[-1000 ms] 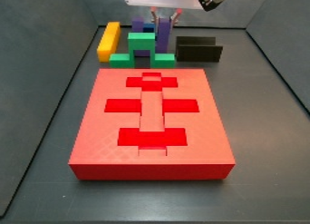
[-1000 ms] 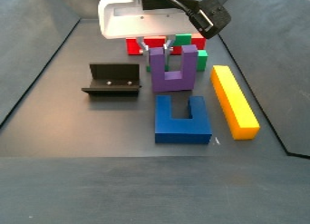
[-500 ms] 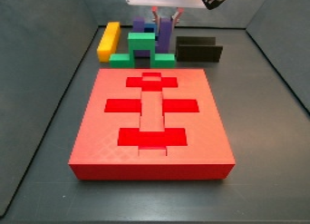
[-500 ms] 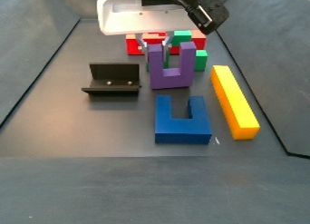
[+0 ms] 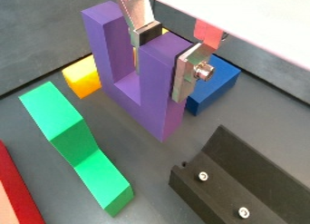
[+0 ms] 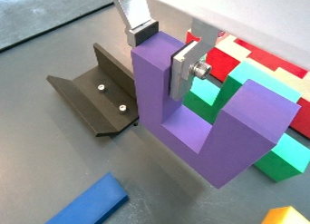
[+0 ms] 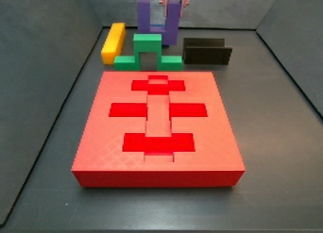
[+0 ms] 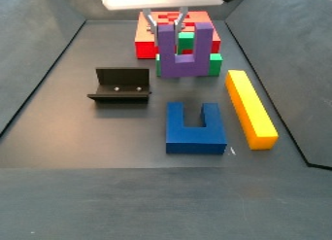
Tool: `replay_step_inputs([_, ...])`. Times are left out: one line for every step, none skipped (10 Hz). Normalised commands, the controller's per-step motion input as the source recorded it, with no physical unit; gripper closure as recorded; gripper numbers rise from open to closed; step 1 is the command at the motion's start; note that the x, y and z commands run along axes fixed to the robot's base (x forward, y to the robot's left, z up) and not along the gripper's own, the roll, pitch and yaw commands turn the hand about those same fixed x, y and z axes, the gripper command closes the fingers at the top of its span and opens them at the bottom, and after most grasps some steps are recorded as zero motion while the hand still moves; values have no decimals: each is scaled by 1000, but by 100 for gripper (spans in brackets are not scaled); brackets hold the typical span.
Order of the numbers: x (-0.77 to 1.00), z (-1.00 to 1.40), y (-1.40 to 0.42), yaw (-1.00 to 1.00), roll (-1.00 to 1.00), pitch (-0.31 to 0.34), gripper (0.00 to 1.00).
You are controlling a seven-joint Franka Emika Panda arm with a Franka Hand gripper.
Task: Pick up the purple object. Move up. Move to above the board. Insert the purple object.
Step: Move to above the board.
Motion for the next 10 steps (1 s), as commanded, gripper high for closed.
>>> replay_step_inputs([0, 1400, 0, 0, 0, 0, 100])
replay_step_inputs([-19, 1400, -3, -4, -1, 25, 100])
replay_step_inputs([-38, 1400, -8, -6, -7, 16, 100])
replay_step_inputs([5, 1400, 0, -2, -15, 10, 100])
replay_step_inputs([52, 1400, -3, -5, -25, 66, 100])
replay_step_inputs([25, 628, -3, -5, -31, 88, 100])
replay_step_inputs([41, 201, 3, -5, -34, 66, 100])
replay_step_inputs([-216, 217, -1400, -294, 11, 124, 100])
replay_step_inputs([-226, 220, -1400, -276, 30, 121, 100])
replay_step_inputs([-234, 227, -1400, -125, 64, 50, 100])
